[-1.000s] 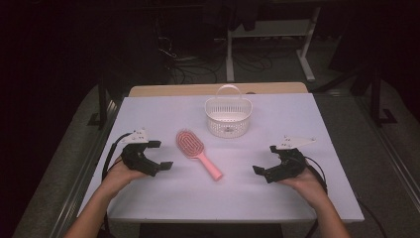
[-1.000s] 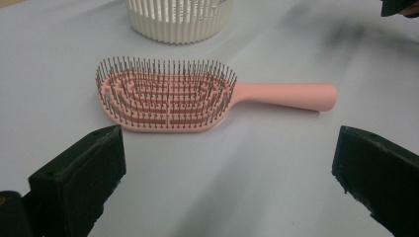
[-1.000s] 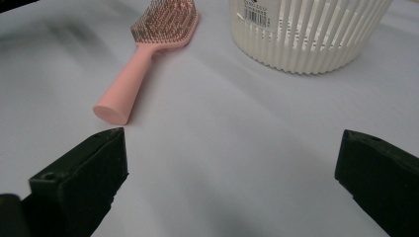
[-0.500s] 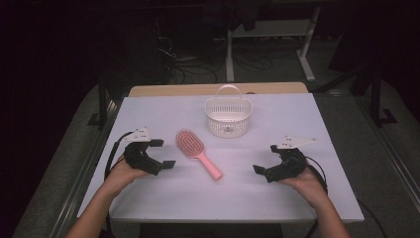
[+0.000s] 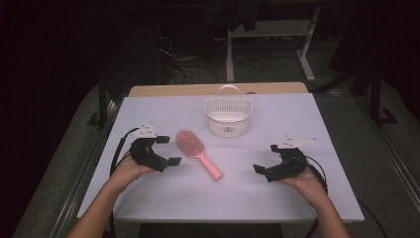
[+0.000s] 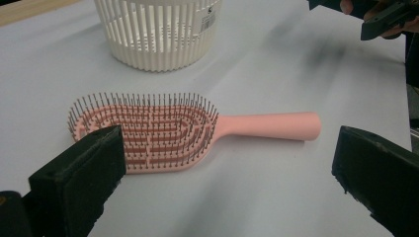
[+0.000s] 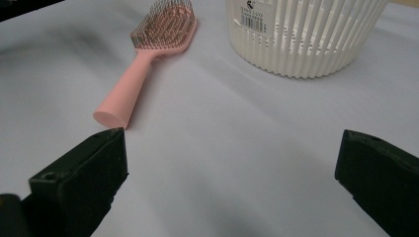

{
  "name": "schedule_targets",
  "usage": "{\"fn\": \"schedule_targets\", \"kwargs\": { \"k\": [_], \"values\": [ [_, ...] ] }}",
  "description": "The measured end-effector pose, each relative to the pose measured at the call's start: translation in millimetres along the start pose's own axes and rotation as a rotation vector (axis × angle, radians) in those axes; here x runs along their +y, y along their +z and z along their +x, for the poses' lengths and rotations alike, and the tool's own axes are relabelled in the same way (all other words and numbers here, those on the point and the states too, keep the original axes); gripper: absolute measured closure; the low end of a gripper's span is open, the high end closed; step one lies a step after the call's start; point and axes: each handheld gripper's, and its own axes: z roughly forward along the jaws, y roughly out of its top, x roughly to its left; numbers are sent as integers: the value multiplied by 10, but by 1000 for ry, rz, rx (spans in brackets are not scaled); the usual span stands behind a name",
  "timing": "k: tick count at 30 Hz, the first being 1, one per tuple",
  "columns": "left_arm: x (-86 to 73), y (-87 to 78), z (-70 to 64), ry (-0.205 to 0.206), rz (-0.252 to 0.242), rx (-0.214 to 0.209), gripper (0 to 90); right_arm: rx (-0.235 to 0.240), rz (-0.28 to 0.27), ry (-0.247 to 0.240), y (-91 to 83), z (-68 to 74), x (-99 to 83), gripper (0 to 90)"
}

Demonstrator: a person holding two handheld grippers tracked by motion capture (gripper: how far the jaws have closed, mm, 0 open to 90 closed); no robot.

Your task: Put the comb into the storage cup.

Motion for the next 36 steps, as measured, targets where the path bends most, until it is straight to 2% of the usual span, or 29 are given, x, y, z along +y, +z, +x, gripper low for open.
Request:
{"fn": "schedule_targets", "kwargs": {
  "k": [21,36],
  "values": [
    [125,80,-21,8,-12,-25,0,5,2,-3,15,11,5,0],
    [238,204,-27,10,-24,-49,2,6,4,-5,23,13,5,0]
  ]
}}
